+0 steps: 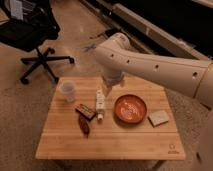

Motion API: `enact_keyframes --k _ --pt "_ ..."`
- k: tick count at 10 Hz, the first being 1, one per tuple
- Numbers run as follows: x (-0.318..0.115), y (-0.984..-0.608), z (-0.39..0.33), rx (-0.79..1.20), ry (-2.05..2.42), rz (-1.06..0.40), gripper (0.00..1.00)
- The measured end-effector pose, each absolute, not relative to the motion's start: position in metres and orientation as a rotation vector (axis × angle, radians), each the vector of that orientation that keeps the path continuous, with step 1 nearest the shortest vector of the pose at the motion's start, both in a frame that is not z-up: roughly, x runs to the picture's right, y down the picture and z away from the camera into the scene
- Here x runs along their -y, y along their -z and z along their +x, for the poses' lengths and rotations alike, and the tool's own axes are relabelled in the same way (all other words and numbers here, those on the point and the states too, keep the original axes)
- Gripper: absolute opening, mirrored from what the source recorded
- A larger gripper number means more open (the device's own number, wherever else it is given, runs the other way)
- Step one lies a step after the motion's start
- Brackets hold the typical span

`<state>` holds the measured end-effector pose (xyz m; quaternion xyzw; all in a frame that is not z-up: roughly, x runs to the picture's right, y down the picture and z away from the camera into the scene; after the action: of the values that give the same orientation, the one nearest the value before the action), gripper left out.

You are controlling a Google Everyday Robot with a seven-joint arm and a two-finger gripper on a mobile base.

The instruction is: Move the arm in a circular motion

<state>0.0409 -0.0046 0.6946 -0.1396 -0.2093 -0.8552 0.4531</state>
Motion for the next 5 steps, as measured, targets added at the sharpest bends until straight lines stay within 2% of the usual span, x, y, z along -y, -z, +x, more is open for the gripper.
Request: enact_keyframes --k 5 --pt "0.003 -0.687 0.051 0.506 2.159 -0.355 0.65"
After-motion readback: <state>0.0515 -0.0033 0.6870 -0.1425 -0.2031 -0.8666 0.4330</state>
